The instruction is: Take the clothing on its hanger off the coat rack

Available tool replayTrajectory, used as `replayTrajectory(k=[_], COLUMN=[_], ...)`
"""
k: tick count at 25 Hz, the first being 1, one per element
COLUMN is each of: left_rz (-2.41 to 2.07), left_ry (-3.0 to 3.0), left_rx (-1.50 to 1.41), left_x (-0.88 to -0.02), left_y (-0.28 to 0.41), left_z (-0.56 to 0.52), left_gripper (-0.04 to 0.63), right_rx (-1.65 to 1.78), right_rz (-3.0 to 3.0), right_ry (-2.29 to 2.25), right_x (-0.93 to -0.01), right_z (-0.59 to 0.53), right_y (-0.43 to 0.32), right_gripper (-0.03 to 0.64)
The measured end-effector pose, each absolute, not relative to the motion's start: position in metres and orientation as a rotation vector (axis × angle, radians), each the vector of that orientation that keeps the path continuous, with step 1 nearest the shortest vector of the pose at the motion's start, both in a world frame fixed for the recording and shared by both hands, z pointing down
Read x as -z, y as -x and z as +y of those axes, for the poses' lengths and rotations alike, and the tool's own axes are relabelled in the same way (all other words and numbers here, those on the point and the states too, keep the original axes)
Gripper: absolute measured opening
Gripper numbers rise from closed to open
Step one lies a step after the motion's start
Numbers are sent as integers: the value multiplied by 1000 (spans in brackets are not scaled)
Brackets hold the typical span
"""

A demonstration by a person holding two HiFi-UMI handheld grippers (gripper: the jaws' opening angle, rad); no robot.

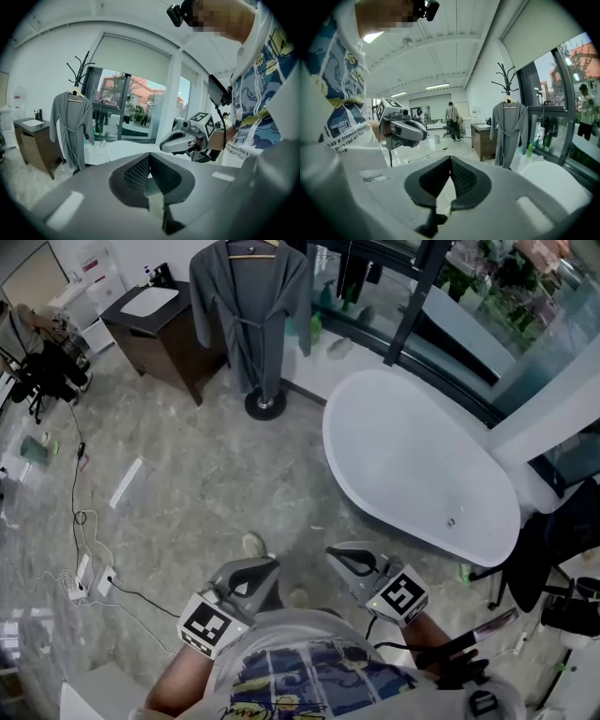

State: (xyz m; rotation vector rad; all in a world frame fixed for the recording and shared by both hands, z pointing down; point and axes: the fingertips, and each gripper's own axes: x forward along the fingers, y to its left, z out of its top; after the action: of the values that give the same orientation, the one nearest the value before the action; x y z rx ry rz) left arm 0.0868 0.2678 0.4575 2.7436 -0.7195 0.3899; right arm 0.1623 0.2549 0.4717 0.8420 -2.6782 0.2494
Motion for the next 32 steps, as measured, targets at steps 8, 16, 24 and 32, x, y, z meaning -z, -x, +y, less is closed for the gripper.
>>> replayTrajectory(k=[8, 16, 24, 32], left_rz=[-687, -714, -830, -1026], left_ry=[-2798, -2849, -2754, -2743], left_rx=[-345, -363, -319, -266], left_x=[-445, -433, -438, -409], left_y=[-61, 5, 40, 42], left_z=[157, 59, -18, -135], left_gripper=[3, 25, 31, 31], right_rx=[-257, -99, -10, 175], right_rz=[-2683, -2657, -2558, -2484], right_ry=[-887, -861, -877, -932], right_x=[-466, -444, -430, -381], right_z=[143, 15, -136, -349], right_y=[-141, -93, -111, -159], right_gripper=[77, 104, 156, 196])
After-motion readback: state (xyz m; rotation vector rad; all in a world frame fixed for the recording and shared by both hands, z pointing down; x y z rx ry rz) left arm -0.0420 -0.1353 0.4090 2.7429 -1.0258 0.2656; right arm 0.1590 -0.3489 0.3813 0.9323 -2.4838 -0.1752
